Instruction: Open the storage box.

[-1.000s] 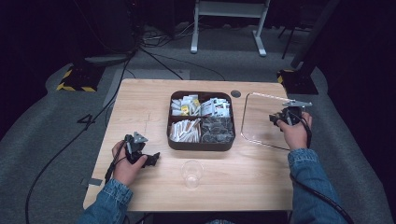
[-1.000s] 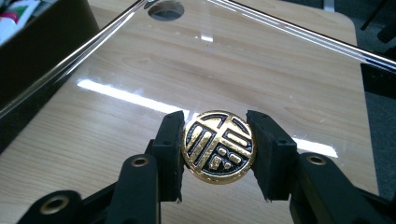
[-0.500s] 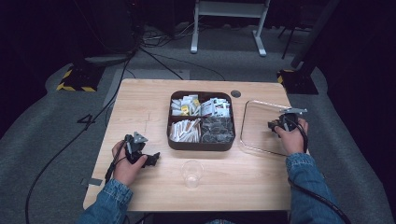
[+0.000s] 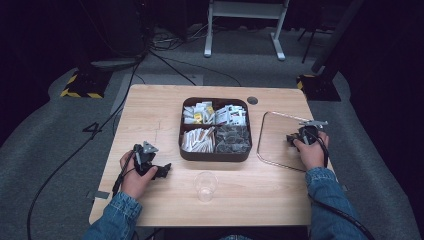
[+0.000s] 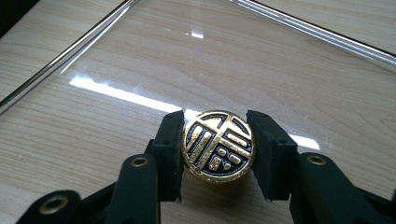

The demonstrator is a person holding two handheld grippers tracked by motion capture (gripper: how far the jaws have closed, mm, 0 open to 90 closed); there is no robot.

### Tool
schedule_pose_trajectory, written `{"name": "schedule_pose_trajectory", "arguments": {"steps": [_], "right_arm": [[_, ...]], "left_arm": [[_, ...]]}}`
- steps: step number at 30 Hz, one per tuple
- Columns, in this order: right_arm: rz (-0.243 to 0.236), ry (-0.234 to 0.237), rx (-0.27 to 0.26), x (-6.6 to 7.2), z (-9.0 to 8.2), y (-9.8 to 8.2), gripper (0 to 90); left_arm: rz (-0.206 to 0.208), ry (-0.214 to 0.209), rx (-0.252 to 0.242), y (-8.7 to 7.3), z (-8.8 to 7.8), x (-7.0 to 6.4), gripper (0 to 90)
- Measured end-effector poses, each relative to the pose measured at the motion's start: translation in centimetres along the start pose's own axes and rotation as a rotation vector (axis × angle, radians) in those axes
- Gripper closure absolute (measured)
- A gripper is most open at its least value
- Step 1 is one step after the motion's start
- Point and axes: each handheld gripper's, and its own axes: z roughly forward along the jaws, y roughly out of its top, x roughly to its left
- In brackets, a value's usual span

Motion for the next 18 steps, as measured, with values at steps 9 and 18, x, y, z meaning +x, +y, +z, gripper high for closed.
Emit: {"name": "schedule_pose_trajectory", "arguments": {"steps": [9,18], "right_arm": [[0.019,0.001,-0.016,0.05,-0.10,0.09,55.7],[0.037,-0.010,-0.057,-0.08,-0.92,0.72,49.9]], "left_arm": [[0.000,0.000,0.000,0.00,0.00,-0.01,0.2],[0.000,0.000,0.000,0.00,0.00,-0.01,0.2]]}}
